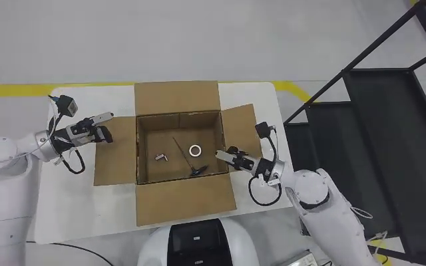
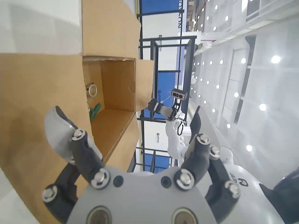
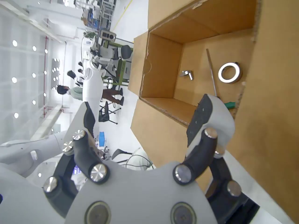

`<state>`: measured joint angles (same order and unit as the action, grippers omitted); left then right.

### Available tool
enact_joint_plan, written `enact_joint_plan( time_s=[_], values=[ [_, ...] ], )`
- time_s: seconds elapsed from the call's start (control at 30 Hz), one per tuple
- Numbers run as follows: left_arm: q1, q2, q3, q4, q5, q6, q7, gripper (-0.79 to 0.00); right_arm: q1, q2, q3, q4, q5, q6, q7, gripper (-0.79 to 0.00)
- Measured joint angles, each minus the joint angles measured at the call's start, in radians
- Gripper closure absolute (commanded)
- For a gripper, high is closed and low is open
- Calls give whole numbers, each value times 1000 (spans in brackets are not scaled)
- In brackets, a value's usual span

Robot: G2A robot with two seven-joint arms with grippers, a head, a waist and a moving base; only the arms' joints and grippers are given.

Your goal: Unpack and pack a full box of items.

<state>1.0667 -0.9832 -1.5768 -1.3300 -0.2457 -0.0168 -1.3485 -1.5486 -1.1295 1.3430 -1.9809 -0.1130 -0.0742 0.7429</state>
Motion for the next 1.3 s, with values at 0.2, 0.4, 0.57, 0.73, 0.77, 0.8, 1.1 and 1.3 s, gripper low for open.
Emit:
enact_joint_plan(
  time_s=[0.2, 0.4, 0.57, 0.73, 0.77, 0.8, 1.1, 1.3],
  values=[
    [-69, 13, 23, 117, 54, -31, -78, -785, 172, -19, -204, 54, -265, 169, 25, -785],
    [-82, 31, 0, 175, 66, -133, -149, -785, 337, -56, -408, 170, -439, 293, 32, -785],
    [-70, 45, -40, 183, -16, -213, -189, -785, 417, -82, -491, 234, -480, 344, 14, -785],
    [-73, 64, -69, 162, -92, -262, -187, -785, 468, -102, -537, 286, -524, 402, 0, -785],
    [-66, 69, -78, 154, -101, -267, -187, -785, 475, -105, -542, 294, -526, 409, -1, -785],
    [-56, 75, -89, 140, -113, -268, -187, -785, 483, -108, -548, 304, -534, 418, -3, -785],
    [11, 116, -94, -20, -238, -267, -187, -785, 524, -128, -578, 375, -593, 449, -9, -785],
    [1, 144, -54, -45, -284, -267, -187, -785, 526, -136, -572, 402, -587, 449, -2, -785]
  ],
)
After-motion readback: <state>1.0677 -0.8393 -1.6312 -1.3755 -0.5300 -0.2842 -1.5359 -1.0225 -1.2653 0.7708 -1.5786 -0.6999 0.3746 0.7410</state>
